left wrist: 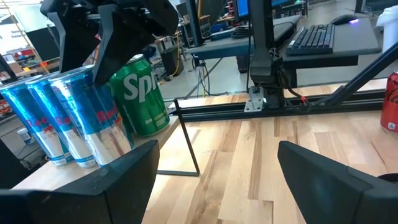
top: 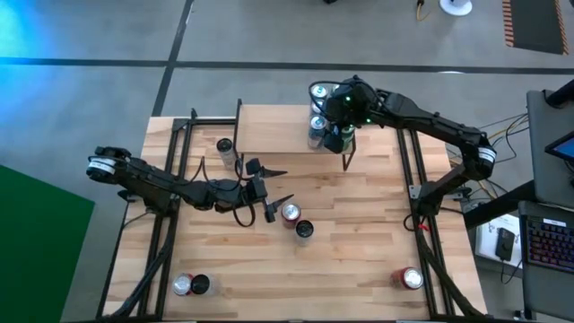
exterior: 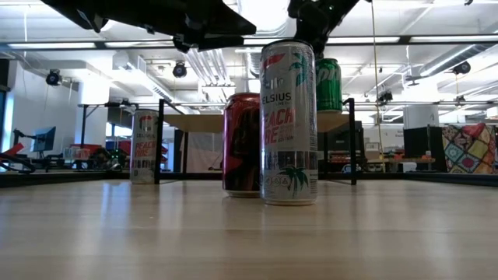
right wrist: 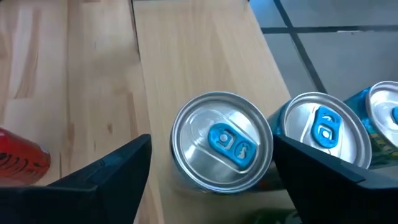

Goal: Place canned beverage on shelf
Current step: Put the blue soda can on the shelf aligned with the other blue soda cans

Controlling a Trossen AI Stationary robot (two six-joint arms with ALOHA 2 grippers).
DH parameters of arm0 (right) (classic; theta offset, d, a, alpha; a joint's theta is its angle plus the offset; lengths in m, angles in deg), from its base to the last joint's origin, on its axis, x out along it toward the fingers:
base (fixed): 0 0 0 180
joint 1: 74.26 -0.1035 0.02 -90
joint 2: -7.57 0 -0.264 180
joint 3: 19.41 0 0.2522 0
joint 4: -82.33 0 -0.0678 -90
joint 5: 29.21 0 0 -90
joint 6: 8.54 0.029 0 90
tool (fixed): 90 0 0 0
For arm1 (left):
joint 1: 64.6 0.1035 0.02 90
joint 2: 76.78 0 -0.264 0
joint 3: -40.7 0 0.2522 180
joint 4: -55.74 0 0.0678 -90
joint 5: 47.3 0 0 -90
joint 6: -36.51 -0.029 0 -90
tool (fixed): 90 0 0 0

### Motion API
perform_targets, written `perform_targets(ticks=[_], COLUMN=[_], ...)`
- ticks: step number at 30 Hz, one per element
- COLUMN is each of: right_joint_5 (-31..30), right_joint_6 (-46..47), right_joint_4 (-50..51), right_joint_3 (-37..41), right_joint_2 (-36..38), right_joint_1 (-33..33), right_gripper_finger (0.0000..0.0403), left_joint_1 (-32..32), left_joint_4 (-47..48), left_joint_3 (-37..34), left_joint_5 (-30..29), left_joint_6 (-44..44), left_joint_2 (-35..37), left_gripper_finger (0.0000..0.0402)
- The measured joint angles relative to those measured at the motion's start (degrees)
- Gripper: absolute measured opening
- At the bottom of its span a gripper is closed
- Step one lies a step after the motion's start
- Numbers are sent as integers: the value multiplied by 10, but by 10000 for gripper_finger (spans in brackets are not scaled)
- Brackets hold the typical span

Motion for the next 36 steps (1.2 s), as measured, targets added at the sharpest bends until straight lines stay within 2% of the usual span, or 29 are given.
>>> perform_targets(ticks=[12, 22, 29, 34, 36], right_joint_5=[-1, -2, -31, -39, -62], right_joint_6=[13, 110, 134, 149, 149], right_joint_4=[-27, -30, -76, -152, -193], right_joint_3=[0, 18, 113, 207, 246], right_joint_2=[35, 96, 160, 222, 247], right_joint_1=[0, -7, -32, -83, -112], right_gripper_finger=[295, 269, 239, 222, 219], left_joint_1=[0, -3, -9, -32, -40], left_joint_4=[0, -13, -12, -12, -11], left_joint_3=[0, 0, 1, 6, 12], left_joint_5=[0, 0, 0, -3, -39], left_joint_6=[-2, -13, -18, -53, -56], left_joint_2=[0, 12, 16, 16, 16], left_gripper_finger=[314, 314, 314, 314, 314])
